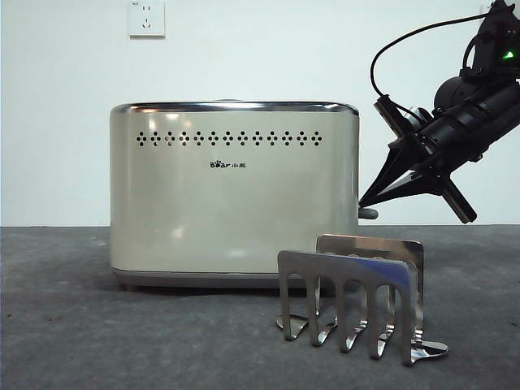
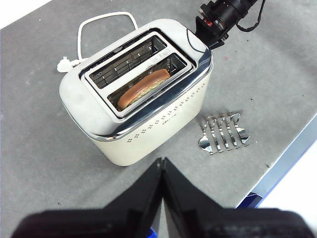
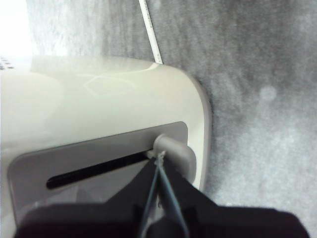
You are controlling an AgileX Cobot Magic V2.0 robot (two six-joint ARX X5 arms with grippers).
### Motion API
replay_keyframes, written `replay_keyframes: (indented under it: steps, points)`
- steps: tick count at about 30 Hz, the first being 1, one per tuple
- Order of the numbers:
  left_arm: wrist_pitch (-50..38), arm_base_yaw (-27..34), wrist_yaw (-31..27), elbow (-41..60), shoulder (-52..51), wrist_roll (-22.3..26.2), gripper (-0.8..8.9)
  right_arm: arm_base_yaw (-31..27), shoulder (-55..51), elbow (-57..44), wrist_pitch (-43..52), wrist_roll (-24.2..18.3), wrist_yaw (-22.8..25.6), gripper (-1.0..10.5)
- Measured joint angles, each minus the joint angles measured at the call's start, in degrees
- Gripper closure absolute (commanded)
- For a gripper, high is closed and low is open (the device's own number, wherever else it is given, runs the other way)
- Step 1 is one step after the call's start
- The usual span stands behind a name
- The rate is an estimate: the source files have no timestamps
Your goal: Pick up a slice of bread from the rack,put the bread on the toaster,press the button
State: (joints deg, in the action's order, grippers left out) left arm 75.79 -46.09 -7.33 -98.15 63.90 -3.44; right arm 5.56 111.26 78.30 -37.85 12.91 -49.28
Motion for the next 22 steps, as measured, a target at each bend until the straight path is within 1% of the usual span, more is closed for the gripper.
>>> replay_keyframes:
  steps: [7, 14, 19, 22]
  points:
    - [0.0, 0.0, 0.0, 0.0, 0.0, 0.0, 8.18, 0.1, -0.5, 0.0, 0.0, -0.1, 0.8, 9.5]
    - [0.0, 0.0, 0.0, 0.0, 0.0, 0.0, 8.18, 0.2, -2.8, -0.4, -0.5, -0.3, 4.0, 9.5]
    - [0.0, 0.0, 0.0, 0.0, 0.0, 0.0, 8.18, 0.2, -6.8, -0.7, -1.2, -0.4, 4.7, 9.5]
    - [0.0, 0.0, 0.0, 0.0, 0.0, 0.0, 8.18, 0.2, -11.4, -0.8, -1.3, -0.5, 5.1, 9.5]
